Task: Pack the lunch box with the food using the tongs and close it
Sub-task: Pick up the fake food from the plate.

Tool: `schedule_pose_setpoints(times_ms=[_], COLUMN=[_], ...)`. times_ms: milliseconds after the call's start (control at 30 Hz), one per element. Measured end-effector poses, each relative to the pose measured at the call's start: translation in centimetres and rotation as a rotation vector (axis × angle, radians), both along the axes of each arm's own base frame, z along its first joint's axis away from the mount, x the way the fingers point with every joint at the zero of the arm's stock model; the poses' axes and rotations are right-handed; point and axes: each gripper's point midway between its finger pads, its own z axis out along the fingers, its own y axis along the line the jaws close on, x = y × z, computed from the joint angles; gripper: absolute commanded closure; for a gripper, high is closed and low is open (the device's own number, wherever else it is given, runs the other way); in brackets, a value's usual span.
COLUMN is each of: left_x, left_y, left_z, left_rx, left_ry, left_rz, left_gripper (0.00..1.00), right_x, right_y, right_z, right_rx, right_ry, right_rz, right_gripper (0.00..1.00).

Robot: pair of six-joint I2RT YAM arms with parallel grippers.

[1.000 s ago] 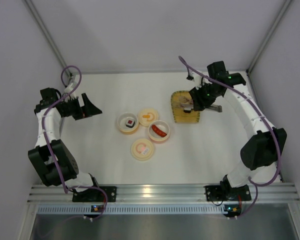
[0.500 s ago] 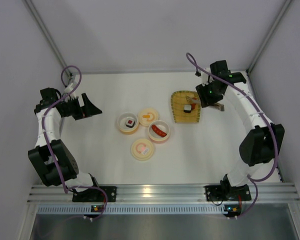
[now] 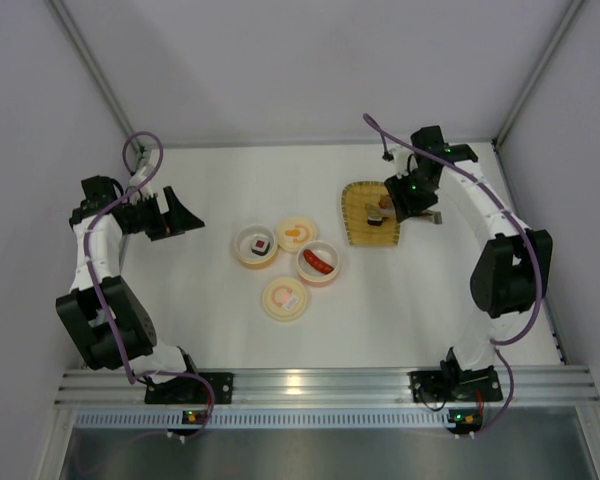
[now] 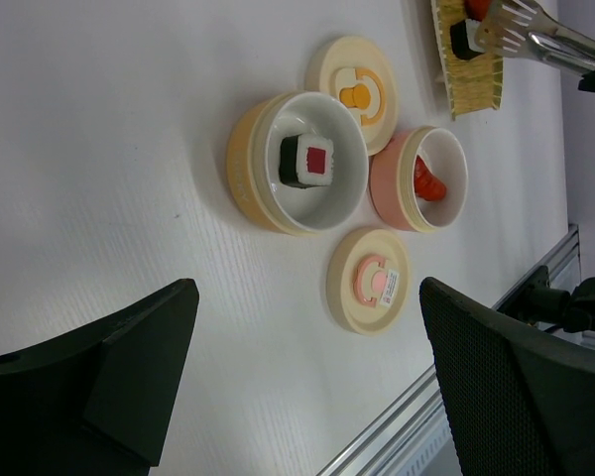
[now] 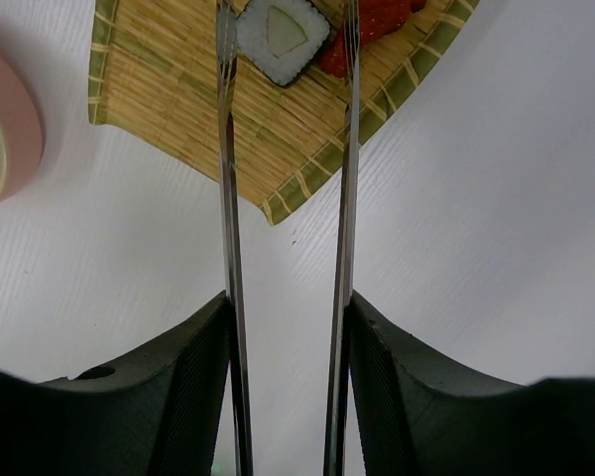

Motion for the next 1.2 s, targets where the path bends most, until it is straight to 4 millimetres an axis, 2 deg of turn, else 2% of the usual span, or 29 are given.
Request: schedule_pose_setpoints(times_ms=[200, 567, 833, 967, 1067, 1200], left_x=[0.1, 0.1, 0.0, 0.0, 0.0, 0.0], left_y=[0.0, -0.1, -0.1, -0.1, -0.1, -0.1], left_z=[-0.1, -0.2, -0.2, -0.3, -0.4, -0.4], left_rx=[-0.011, -0.015, -0.016, -0.016, -0.017, -0.016], left_ry=[0.009, 0.012, 0.013, 0.014, 0.016, 0.016], left_rz=[0.003, 0.003, 0.003, 0.003, 0.004, 0.004], left_gripper=[0.02, 0.02, 0.02, 0.02, 0.02, 0.02], right_x=[-0.4, -0.9, -2.2, -2.3, -2.3, -2.3], right_y=[0.2, 1.0, 1.2, 1.2, 1.1, 1.0], right_z=[-0.3, -0.6, -2.2, -2.5, -2.5, -2.5], right_rx=[0.020, 0.045, 0.028, 0.020, 0.014, 0.009], right_ry=[0.021, 0.047, 0.097, 0.101, 0.098, 0.097], right_rz=[-0.047, -0.083, -0.082, -0.088, -0.090, -0.093], right_gripper=[0.50, 0.51, 0.51, 0.52, 0.55, 0.69])
